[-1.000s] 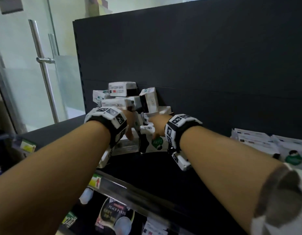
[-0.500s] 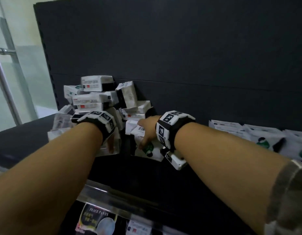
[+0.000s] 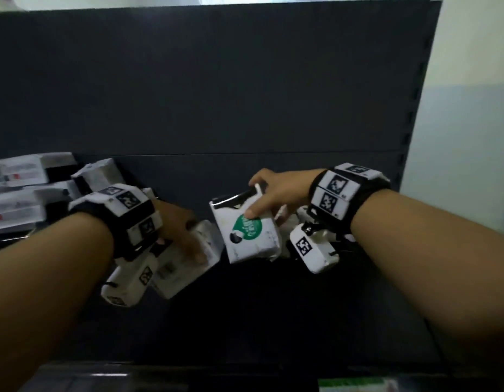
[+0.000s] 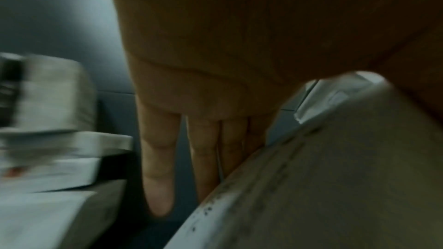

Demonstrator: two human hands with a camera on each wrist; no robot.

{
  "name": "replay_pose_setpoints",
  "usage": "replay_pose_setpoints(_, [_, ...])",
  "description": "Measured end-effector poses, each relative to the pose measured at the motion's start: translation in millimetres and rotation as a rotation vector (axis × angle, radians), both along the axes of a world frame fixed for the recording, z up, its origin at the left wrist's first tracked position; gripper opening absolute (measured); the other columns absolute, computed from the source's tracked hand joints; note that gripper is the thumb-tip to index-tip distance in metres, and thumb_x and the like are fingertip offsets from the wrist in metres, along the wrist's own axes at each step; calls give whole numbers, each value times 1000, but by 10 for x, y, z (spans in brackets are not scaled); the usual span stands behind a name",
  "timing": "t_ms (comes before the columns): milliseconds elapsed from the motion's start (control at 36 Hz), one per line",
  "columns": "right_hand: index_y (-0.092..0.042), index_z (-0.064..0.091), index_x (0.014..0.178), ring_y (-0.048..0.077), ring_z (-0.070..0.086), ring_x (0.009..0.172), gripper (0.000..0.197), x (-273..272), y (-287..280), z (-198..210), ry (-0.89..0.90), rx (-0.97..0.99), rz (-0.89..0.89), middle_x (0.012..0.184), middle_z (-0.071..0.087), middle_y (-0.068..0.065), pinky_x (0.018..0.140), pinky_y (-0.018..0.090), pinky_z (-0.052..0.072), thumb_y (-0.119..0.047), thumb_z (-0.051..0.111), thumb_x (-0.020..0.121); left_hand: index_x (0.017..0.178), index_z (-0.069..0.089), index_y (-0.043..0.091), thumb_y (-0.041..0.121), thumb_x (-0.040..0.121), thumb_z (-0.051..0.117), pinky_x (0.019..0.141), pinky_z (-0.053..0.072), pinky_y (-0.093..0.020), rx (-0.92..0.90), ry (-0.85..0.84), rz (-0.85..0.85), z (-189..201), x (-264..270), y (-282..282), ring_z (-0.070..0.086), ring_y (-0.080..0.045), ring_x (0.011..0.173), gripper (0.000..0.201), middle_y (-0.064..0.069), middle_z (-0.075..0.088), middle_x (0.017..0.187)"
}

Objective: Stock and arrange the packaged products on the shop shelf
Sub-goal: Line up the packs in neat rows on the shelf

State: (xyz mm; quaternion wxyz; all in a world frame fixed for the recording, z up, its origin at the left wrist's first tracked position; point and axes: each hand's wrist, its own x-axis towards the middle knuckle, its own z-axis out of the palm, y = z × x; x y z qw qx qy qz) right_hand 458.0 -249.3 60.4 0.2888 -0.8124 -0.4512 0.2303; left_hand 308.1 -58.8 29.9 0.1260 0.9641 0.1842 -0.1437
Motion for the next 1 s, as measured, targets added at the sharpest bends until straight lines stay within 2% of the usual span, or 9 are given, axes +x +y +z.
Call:
replay_pose_setpoints(111, [-22,43,129,17,70,86,59,279,-517,-57,26,-61,-21,103,65,9,67,36,60,-15,75,80,99,67,-4,45,47,89,84,50,-45,-262,99,-98,-43,382,-472,61,-26,92,74,-16,68,98])
replay_pose_setpoints(194, [-21,51,111,19,68,87,41,476,-852,-157,30,-75,-69,107,65,15,77,42,58,-8,75,79,86,73,18,42,43,91,85,53,-43,-278,131,-116,-22,621,-736,64,-28,98,52,-7,70,96])
replay_pose_setpoints(306, [-26,49,111,20,68,86,49,734,-1261,-355,33,-81,-174,112,66,15,74,33,55,-15,81,74,112,58,24,53,32,91,94,51,-48,-201,97,-53,-2,862,-1070,58,-26,112,92,-1,59,121])
replay_pose_setpoints(389, [-27,52,104,14,67,87,48,905,-1505,-514,-26,-112,-256,107,65,4,65,25,55,-24,85,69,121,54,25,52,51,87,95,50,-45,-203,168,-56,48,961,-1266,57,-18,113,82,3,58,124])
replay_pose_setpoints(528, [-29,49,109,22,62,106,58,1039,-1796,-576,-42,-202,-285,114,63,3,88,37,55,-30,86,65,130,51,22,47,71,77,100,46,-44,-104,176,-44,60,1039,-1516,51,-23,117,69,-1,54,129])
replay_pose_setpoints(639, [-27,46,114,-1,64,84,57,1039,-1927,-617,-47,-312,-188,104,63,-4,64,17,52,-11,82,73,121,58,25,48,71,76,83,48,-32,-22,203,-110,-20,1102,-1617,56,-16,104,58,5,61,117])
replay_pose_setpoints(722, [-22,49,118,-15,59,56,54,1065,-1978,-704,-11,-348,-159,88,60,-12,45,4,42,6,72,78,113,63,25,50,67,79,86,51,-31,-17,200,-147,-62,1107,-1649,61,-17,104,54,5,67,111])
replay_pose_setpoints(861, [-26,57,90,1,53,72,27,1174,-2056,-766,-43,-366,-296,83,59,-13,38,7,41,-12,77,79,102,64,26,57,43,85,87,55,-38,-232,-17,-98,33,1037,-1588,64,-17,102,70,6,68,103])
replay_pose_setpoints(1000, [-18,72,92,16,65,81,35,1453,-2093,-819,-88,-356,-432,92,72,0,52,20,53,-27,88,63,122,45,34,36,53,90,87,55,-45,-508,-321,-27,283,967,-1519,60,-13,108,82,10,60,117])
